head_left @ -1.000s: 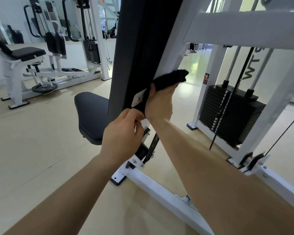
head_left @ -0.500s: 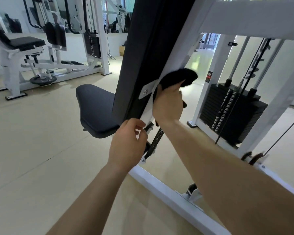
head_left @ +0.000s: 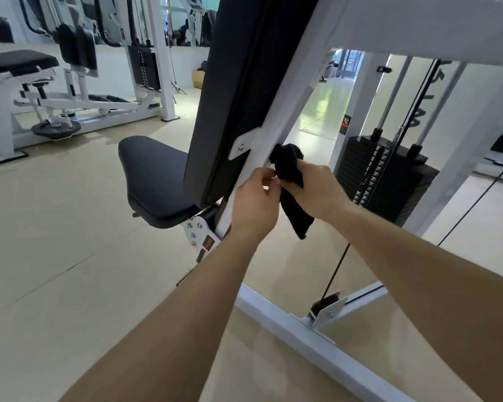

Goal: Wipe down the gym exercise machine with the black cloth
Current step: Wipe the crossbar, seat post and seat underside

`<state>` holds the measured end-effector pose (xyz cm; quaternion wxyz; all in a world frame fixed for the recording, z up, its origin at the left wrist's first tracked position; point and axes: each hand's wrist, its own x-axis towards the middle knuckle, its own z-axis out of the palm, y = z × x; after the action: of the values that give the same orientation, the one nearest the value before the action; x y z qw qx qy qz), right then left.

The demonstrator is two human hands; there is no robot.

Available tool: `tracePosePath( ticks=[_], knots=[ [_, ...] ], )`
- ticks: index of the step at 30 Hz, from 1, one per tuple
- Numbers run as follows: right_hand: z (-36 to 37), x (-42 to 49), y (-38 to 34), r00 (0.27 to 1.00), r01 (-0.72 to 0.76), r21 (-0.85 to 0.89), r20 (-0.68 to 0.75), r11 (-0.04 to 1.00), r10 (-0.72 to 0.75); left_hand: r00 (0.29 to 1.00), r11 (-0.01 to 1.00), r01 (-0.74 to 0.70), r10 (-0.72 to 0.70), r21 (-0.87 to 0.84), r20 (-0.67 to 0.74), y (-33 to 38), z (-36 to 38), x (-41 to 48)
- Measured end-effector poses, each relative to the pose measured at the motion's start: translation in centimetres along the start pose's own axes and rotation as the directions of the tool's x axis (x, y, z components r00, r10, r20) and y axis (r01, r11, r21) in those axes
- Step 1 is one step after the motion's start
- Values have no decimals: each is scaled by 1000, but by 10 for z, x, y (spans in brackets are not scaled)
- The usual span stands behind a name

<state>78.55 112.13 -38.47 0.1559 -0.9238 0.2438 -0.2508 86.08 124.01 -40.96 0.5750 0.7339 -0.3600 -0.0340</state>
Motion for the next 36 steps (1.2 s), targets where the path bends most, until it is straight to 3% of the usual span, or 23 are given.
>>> tracePosePath(
  ticks=[4, 6, 9, 12, 15, 18, 23, 28, 32, 36],
  knots=[
    [-21, -2, -6, 976, -4, 125, 217, 992, -24, 981, 922, 189, -190, -338, 29, 12, 22, 9],
    [-23, 0, -2, 956, -51, 170, 293, 984, -1, 983, 922, 183, -183, -342, 30, 10, 29, 14],
    [-21, 5, 11, 969, -97, 241, 243, 966, 37, 979, 966, 157, -179, -206, -96, 1, 30, 20],
    [-16, 9, 16, 991, -58, 253, 135, 966, 24, 916, 950, 174, -253, -258, -311, -13, 24, 21],
    [-6, 12, 10, 1000, 12, 207, 21, 978, -16, 884, 978, 53, -140, -202, -447, -24, 30, 24],
    [9, 15, 14, 1000, -5, 157, -10, 988, 7, 904, 979, 14, -99, -203, -415, -26, 44, 23],
    [23, 19, 23, 988, -147, 336, 83, 930, 127, 911, 992, -112, 79, -60, -404, -30, 65, 13],
    [23, 14, 21, 984, -176, 425, 51, 888, 170, 892, 983, -180, 178, 34, -415, -40, 70, 13],
    [10, 13, 10, 971, -190, 638, 8, 746, 241, 896, 987, -117, 152, 108, -417, -39, 71, 10],
    [7, 17, -5, 950, -280, 710, 108, 646, 293, 897, 967, -211, 250, 143, -365, -26, 65, 10]
  ],
)
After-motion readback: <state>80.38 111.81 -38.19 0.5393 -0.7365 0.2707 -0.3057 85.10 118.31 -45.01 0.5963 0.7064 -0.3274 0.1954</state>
